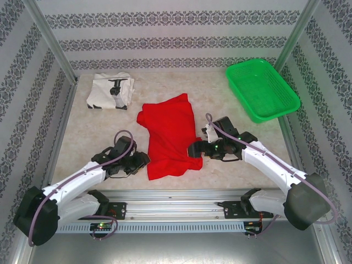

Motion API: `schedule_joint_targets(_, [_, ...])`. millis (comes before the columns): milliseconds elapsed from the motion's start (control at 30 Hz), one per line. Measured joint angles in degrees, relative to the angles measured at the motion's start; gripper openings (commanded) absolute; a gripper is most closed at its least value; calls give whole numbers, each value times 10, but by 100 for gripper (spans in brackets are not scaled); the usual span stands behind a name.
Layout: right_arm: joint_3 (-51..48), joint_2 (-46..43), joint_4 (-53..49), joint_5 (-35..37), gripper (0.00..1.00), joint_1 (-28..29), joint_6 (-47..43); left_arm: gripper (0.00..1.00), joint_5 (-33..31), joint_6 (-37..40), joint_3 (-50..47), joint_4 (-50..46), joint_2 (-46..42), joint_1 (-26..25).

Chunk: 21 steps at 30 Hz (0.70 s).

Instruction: Fold and stack the t-shirts

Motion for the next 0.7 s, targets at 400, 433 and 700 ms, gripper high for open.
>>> schedule_joint_targets(400, [17,-49,2,-4,98,39,-17,29,30,-21,-31,90,92,-16])
schedule_joint_targets(433, [18,-52,2,-4,98,39,-17,27,33,-22,-31,93,95,-19])
schedule_joint_targets(700, [20,-49,2,0,98,43,-17,16,40,-24,-31,95,77,-24])
